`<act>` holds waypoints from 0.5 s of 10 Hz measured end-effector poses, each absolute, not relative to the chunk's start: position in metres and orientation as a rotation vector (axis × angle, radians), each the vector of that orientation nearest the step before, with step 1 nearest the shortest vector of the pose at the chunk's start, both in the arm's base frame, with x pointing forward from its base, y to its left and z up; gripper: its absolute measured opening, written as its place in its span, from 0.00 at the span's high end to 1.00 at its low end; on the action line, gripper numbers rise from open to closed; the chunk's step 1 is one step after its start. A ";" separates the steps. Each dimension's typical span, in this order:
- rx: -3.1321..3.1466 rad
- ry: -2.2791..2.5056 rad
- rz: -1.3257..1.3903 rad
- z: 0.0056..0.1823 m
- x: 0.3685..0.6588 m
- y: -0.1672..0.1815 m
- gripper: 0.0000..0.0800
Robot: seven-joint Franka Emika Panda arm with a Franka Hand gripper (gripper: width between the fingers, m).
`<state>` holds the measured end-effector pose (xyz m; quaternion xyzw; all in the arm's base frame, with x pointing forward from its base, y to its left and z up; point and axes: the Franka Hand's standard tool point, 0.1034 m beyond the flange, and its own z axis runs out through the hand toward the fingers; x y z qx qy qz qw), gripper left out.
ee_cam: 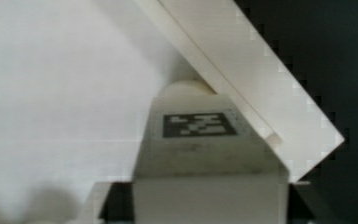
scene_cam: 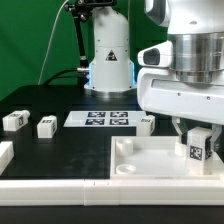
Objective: Assemble one leg
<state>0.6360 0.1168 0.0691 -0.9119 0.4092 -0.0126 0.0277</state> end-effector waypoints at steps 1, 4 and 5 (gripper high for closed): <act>-2.782 1.334 -0.035 0.069 0.636 0.117 0.64; -2.721 1.453 -0.031 0.069 0.636 0.116 0.64; -2.751 1.395 -0.032 0.069 0.636 0.116 0.52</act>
Offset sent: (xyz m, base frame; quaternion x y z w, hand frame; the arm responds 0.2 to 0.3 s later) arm 0.0000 0.0000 0.0000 0.0000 0.0000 0.0000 1.0000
